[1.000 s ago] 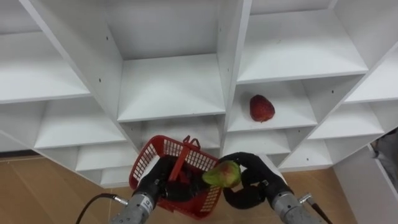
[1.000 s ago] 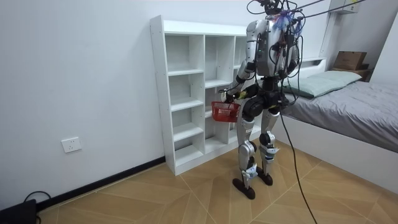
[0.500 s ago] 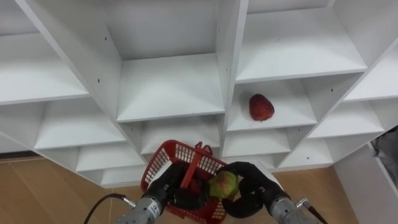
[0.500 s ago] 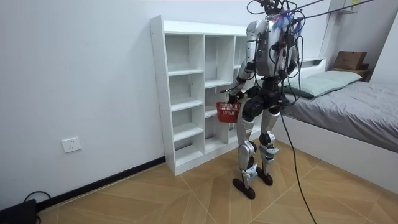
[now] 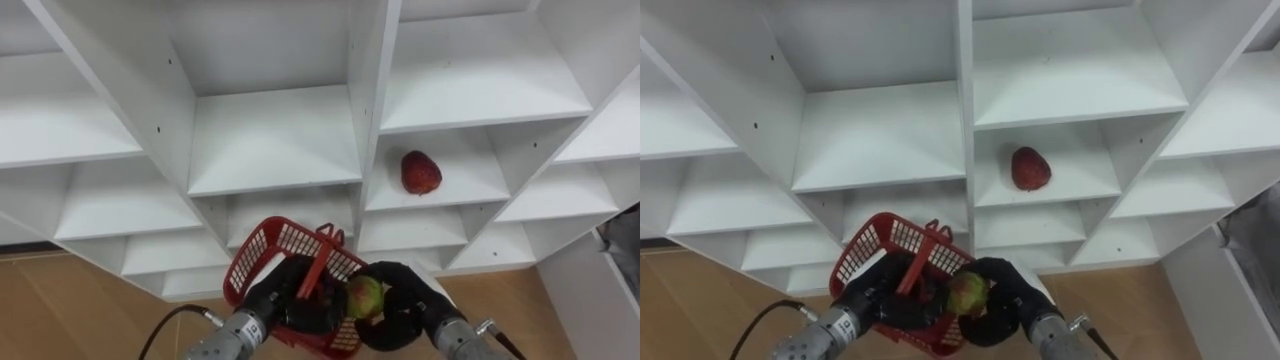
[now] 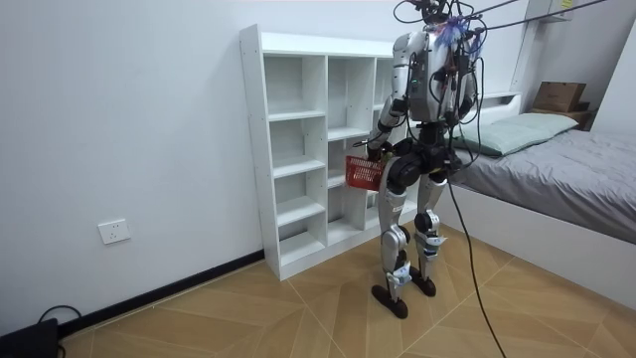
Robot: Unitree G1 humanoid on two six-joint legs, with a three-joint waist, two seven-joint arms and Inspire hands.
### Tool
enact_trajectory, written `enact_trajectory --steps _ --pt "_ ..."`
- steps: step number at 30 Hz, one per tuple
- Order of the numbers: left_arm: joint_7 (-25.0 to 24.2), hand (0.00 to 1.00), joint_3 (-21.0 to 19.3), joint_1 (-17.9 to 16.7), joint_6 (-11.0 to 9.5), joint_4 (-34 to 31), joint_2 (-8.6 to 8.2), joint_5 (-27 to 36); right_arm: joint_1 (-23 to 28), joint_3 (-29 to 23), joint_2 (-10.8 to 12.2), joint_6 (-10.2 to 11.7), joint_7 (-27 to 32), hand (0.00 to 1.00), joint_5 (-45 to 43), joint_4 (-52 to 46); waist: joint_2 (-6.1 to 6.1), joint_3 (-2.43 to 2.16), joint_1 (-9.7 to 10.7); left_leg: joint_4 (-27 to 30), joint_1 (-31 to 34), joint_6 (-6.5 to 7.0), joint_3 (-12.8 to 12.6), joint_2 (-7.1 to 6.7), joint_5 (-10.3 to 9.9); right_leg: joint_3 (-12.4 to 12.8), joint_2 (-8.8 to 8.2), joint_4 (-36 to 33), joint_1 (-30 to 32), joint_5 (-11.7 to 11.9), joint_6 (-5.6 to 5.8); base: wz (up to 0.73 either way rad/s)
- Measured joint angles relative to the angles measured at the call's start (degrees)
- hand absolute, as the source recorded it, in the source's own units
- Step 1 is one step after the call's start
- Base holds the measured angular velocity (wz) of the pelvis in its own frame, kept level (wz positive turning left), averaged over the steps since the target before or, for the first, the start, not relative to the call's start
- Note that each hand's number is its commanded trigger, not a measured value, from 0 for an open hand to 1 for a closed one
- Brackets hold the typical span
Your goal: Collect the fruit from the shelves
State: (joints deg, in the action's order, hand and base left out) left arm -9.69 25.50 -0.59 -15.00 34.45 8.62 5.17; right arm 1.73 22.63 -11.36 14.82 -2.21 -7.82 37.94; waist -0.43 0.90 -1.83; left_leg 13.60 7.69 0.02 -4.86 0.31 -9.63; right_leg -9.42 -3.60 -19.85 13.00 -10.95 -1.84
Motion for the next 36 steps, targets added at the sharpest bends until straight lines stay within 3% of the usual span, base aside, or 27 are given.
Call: enact_trajectory --steps 6,18,36 --pt "-1.76 1.0 2.46 -0.13 0.3 -0.25 0.64 1.98 -0.44 1.19 0.08 0.01 0.01 0.0 0.1 -0.01 -0.17 0.0 0.03 0.09 0.0 0.0 0.0 0.02 0.0 -0.03 0.0 0.0 -0.05 0.0 0.0 0.0" --pt "-2.32 1.0 2.47 -0.17 0.3 -0.25 1.0 2.14 -0.55 1.47 0.59 0.01 -0.07 0.0 0.14 -0.03 -0.76 0.2 0.08 0.2 0.0 0.0 0.0 -0.01 0.0 0.0 -0.05 -0.14 -0.03 0.0 0.0 0.0" --pt "-0.92 1.0 1.99 -0.21 0.3 -0.97 1.25 1.57 -0.53 1.52 0.25 0.02 -0.66 0.0 0.57 -1.04 -0.61 0.12 -0.13 -0.27 -2.04 -0.22 0.05 0.52 -0.14 0.79 0.86 1.19 -2.43 0.31 -0.1 -0.01"
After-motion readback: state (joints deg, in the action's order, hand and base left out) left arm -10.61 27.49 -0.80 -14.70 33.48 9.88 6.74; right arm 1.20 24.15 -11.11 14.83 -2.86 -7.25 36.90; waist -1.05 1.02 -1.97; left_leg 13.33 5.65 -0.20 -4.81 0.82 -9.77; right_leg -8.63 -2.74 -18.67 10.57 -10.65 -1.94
